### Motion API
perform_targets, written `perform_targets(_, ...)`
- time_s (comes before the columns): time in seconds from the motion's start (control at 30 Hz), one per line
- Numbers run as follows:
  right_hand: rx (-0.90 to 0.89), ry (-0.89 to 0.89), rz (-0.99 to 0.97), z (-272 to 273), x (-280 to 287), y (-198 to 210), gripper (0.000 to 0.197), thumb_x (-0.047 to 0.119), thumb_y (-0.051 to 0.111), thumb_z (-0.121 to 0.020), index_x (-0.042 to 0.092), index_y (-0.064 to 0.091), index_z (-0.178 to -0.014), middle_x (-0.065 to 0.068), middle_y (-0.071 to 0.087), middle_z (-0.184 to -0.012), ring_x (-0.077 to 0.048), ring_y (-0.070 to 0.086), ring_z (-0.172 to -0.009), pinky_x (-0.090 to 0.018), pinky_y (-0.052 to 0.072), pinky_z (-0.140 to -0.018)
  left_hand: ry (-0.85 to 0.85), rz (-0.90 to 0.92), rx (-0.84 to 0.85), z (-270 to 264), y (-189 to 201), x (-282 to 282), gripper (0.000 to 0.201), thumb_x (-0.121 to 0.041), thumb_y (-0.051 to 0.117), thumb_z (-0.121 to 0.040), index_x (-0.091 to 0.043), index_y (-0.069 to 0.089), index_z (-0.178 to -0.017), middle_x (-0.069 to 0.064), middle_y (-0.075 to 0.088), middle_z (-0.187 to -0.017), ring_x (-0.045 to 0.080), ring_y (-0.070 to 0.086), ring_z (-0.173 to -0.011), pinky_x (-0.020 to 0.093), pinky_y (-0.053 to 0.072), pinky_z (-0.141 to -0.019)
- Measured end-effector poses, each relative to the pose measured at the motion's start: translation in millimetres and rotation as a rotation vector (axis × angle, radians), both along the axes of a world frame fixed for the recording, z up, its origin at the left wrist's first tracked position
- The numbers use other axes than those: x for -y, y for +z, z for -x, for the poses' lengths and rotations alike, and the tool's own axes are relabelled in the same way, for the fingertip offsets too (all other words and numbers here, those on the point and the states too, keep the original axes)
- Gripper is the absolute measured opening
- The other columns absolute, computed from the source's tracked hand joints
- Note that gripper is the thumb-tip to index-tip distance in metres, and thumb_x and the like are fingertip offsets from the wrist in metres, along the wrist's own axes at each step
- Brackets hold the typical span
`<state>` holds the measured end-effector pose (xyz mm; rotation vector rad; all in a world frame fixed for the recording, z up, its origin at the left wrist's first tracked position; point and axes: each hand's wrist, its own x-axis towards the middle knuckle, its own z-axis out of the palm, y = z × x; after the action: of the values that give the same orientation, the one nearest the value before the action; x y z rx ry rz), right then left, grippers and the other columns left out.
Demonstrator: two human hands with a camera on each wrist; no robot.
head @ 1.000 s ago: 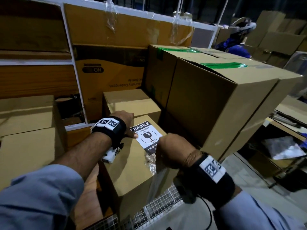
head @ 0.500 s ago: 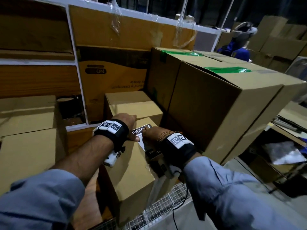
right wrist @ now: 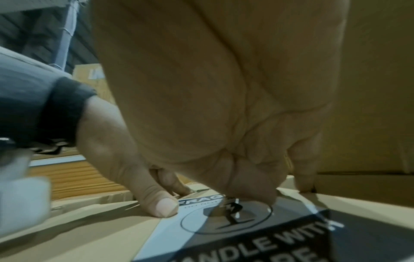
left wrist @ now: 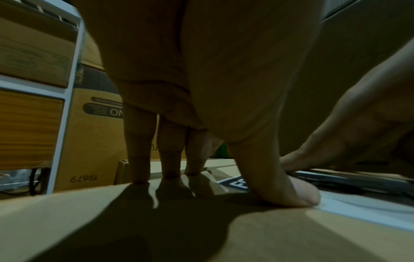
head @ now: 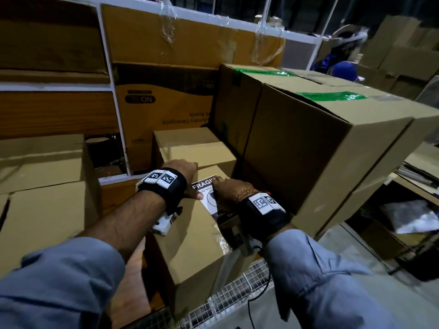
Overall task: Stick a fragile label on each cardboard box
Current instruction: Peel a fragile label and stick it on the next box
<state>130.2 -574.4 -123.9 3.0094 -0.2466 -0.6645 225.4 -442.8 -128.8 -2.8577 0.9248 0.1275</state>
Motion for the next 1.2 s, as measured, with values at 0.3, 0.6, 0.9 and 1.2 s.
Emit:
perform_targets(0.3,0.060,-0.019,0.047,45,10,-3,0.062,0.029,0.059,-0.098,0.016,0.036,-0.154,-0.006,0.049,-0.151,-0.034,0.052,-0.132,-0.056,0.049,-0.103,0.002,-0.021,-0.030,-2,1,0,0.093,-0.078,0.076,-0.069,-0.019,0.048,-0.135,0.008,0.068,-0.119,0.030,0.065,-0.108,0.035,0.048,-0.076)
perform_targets(0.6,0.154,-0.037,0.008,87,5,-5,0.065,0.029,0.066,-0.095,0.019,0.039,-0.153,-0.007,0.044,-0.156,-0.032,0.046,-0.140,-0.055,0.048,-0.108,-0.004,-0.016,-0.029,-1,2,0,0.086,-0.078,0.077,-0.066,-0.019,0.052,-0.123,0.007,0.068,-0.110,0.030,0.065,-0.101,0.036,0.046,-0.073)
perform_targets(0.9,0.285,-0.029,0.063,118,-20,-21,0.032,0.031,0.063,-0.098,0.019,0.061,-0.128,-0.008,0.063,-0.112,-0.026,0.063,-0.098,-0.040,0.059,-0.078,0.011,-0.024,-0.034,1,3,2,0.092,-0.078,0.078,-0.066,-0.019,0.051,-0.131,0.007,0.069,-0.114,0.029,0.065,-0.102,0.034,0.045,-0.072)
perform_targets(1.2,0.308,0.203,-0.126,143,-24,9,0.035,0.018,0.061,-0.100,0.024,0.065,-0.134,-0.007,0.064,-0.127,-0.024,0.063,-0.112,-0.041,0.058,-0.089,-0.031,-0.051,-0.038,6,6,-1,0.091,-0.077,0.073,-0.072,-0.020,0.046,-0.138,0.008,0.068,-0.117,0.029,0.064,-0.104,0.034,0.045,-0.073)
